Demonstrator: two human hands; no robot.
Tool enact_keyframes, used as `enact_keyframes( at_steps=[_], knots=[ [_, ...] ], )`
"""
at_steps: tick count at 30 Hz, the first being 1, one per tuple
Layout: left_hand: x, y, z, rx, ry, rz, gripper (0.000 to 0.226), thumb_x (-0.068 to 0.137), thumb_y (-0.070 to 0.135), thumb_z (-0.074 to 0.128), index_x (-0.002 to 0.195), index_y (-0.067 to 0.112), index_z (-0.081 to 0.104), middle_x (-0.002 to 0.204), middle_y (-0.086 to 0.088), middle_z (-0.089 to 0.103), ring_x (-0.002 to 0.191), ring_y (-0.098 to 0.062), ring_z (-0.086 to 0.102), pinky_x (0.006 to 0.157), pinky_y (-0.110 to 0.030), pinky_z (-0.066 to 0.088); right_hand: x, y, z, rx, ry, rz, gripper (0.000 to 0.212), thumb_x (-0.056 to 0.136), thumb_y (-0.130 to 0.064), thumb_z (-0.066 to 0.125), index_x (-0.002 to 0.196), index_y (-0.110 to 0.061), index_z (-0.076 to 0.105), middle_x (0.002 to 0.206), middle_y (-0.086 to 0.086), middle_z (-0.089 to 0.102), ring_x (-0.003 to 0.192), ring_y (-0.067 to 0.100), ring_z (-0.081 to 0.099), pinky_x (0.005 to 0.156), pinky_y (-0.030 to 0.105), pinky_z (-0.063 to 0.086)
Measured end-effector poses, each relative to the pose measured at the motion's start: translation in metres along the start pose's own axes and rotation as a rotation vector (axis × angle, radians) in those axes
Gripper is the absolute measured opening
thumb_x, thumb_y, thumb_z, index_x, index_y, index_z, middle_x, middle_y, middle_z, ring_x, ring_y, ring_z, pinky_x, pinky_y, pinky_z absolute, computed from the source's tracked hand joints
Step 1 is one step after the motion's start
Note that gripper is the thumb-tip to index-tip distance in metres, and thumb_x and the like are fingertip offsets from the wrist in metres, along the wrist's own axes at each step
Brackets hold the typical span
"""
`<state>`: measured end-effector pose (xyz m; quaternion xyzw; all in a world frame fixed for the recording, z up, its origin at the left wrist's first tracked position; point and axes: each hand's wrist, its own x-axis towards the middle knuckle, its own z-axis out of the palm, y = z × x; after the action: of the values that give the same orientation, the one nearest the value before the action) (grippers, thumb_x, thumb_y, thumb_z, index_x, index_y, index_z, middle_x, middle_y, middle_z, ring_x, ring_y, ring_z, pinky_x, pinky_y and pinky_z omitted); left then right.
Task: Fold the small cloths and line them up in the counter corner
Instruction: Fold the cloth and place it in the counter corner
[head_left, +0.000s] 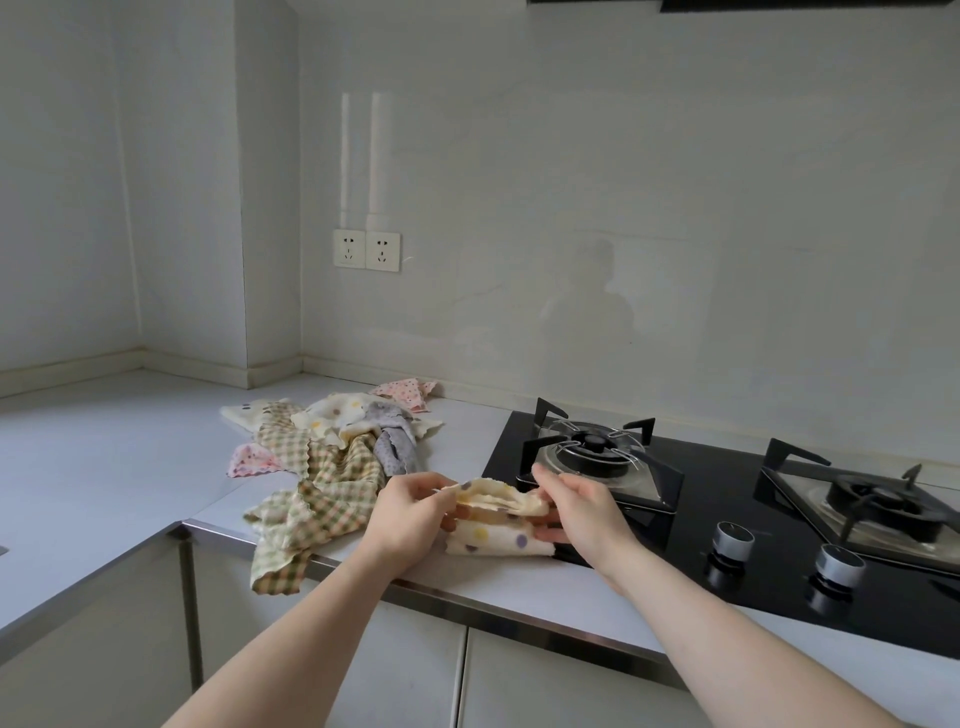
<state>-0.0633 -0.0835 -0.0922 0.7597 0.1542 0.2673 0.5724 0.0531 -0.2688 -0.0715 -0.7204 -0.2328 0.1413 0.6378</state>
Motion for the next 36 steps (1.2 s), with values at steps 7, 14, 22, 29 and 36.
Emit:
enact_keyframes(
  at_steps=[7,14,22,29,36],
  knots=[
    [0.001,0.000,0.001,-0.031,0.018,-0.012,0.033,0.079,0.041,0.065,0.068,0.012,0.078,0.068,-0.011,0.070,0.064,-0.020,0.069,0.052,-0.028,0.049,0.003,0.015,-0.002,-0.300,0.097,-0.160,0.010,0.083,-0.025,0.081,0.079,-0.019,0.073,0.082,-0.008,0.075,0.082,0.007,0.069,0.080,0.026,0.053],
    [0.004,-0.004,0.006,0.201,0.035,0.004,0.031,0.076,0.041,0.083,0.064,0.013,0.076,0.058,-0.001,0.071,0.051,-0.010,0.056,0.057,-0.023,0.047,-0.005,0.026,-0.008,-0.534,0.003,-0.281,0.009,0.086,-0.023,0.074,0.083,-0.032,0.074,0.086,-0.013,0.073,0.081,0.007,0.068,0.073,0.027,0.057],
    [0.006,-0.010,0.008,0.343,0.033,0.066,0.026,0.068,0.035,0.087,0.061,0.015,0.071,0.059,0.004,0.071,0.052,-0.004,0.058,0.061,-0.027,0.052,-0.017,0.039,-0.012,-0.712,0.037,-0.370,0.006,0.096,-0.032,0.062,0.094,-0.038,0.062,0.102,-0.020,0.063,0.101,0.002,0.055,0.083,0.024,0.049],
    [0.003,-0.008,0.012,0.472,0.075,0.083,0.059,0.050,0.066,0.081,0.089,0.029,0.057,0.087,0.010,0.064,0.078,-0.009,0.061,0.066,-0.031,0.050,-0.019,0.041,-0.010,-0.810,0.075,-0.361,0.002,0.097,-0.038,0.053,0.099,-0.039,0.052,0.104,-0.014,0.060,0.098,0.012,0.053,0.084,0.032,0.046],
    [0.004,-0.007,0.014,0.611,-0.043,0.062,0.046,0.057,0.061,0.067,0.093,0.034,0.072,0.097,0.015,0.064,0.091,-0.009,0.059,0.081,-0.030,0.051,-0.021,0.037,-0.010,-0.838,0.053,-0.375,0.033,0.099,-0.035,0.054,0.131,-0.033,0.055,0.124,-0.017,0.059,0.115,0.010,0.051,0.100,0.029,0.041]
  ],
)
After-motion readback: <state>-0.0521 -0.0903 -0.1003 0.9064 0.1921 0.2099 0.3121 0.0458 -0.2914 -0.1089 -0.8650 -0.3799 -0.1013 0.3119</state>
